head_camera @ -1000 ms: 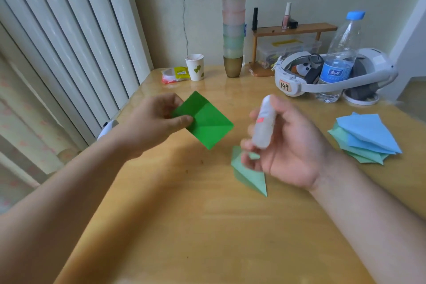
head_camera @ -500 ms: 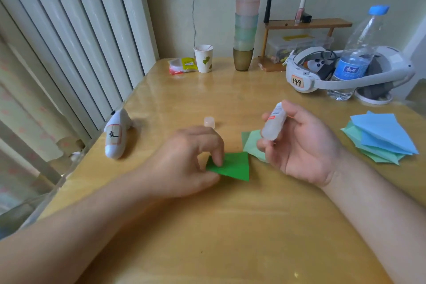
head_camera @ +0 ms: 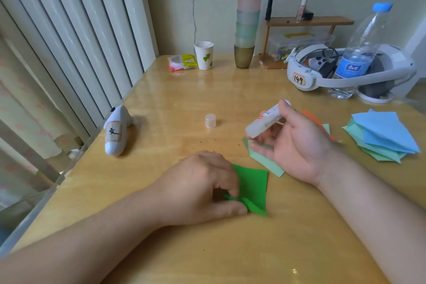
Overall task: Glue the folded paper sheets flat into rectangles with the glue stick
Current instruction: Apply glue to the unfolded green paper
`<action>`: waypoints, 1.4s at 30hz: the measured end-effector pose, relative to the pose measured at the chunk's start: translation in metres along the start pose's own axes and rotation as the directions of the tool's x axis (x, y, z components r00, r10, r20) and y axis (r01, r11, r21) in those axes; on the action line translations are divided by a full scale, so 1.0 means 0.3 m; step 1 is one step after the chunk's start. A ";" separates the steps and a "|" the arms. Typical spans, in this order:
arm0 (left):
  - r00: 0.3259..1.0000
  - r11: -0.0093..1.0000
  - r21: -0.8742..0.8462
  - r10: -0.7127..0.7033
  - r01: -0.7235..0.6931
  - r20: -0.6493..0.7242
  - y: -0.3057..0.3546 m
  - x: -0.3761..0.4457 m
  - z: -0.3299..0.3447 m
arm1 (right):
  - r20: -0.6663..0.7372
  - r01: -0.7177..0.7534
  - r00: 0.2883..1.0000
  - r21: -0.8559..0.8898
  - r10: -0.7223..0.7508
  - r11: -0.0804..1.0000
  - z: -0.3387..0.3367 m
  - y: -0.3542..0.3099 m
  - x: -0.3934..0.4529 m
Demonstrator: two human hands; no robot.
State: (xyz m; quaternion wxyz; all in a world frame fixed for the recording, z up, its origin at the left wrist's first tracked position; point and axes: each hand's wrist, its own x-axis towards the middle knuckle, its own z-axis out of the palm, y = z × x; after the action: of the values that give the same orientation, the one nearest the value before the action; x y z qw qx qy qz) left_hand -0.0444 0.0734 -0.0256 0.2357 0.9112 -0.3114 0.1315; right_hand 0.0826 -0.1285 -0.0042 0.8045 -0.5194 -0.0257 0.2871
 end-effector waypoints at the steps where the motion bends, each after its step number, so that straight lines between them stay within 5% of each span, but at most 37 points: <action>1: 0.999 0.997 0.077 -0.001 0.004 -0.048 0.004 0.006 0.010 | -0.023 0.046 0.999 0.024 -0.045 0.999 0.004 0.003 0.008; 5: 0.987 0.984 0.161 -0.056 0.080 -0.149 0.007 0.023 0.033 | -0.061 0.157 0.987 0.113 -0.151 0.981 0.010 0.002 0.027; 10: 0.993 0.997 -0.012 -0.079 0.081 0.086 -0.014 0.013 0.008 | -0.039 0.122 0.992 0.105 -0.119 0.987 -0.005 -0.009 0.009; 13: 0.989 0.983 -0.121 -0.130 0.137 0.067 -0.017 0.011 -0.020 | -0.033 0.059 0.998 0.065 -0.057 0.996 -0.005 -0.010 -0.004; 17: 0.924 0.937 0.044 -0.333 0.347 -0.186 -0.060 0.023 -0.019 | -0.035 0.036 0.999 0.056 -0.034 0.998 0.013 -0.016 -0.007; 21: 0.838 0.826 0.179 -0.546 0.535 0.017 -0.097 0.045 -0.022 | -0.006 0.028 1.000 0.147 -0.027 0.989 0.011 -0.030 -0.015; 32: 0.900 0.955 0.054 -0.295 0.293 0.321 -0.114 0.033 -0.056 | 0.144 -0.014 0.990 0.118 -0.003 0.993 0.033 -0.045 -0.058; 35: 0.933 0.952 -0.048 -0.285 0.302 0.218 -0.128 0.023 -0.057 | 0.314 -0.110 0.946 0.079 0.080 0.991 0.006 -0.057 -0.067; 38: 0.917 0.913 -0.089 -0.400 0.399 0.009 -0.155 0.029 -0.051 | 0.549 -0.189 0.817 -0.040 0.179 0.981 -0.011 -0.042 -0.081; 42: 0.812 0.810 0.097 -0.583 0.579 0.019 -0.152 0.033 -0.057 | 0.380 -0.125 0.913 -0.090 0.150 0.988 0.035 0.003 -0.070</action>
State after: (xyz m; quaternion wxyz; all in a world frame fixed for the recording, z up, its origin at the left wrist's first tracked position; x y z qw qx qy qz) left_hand -0.0097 0.1089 -0.0230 0.2173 0.9749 -0.0176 0.0448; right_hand 0.0610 -0.1300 0.0052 0.7445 -0.4785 -0.1559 0.4387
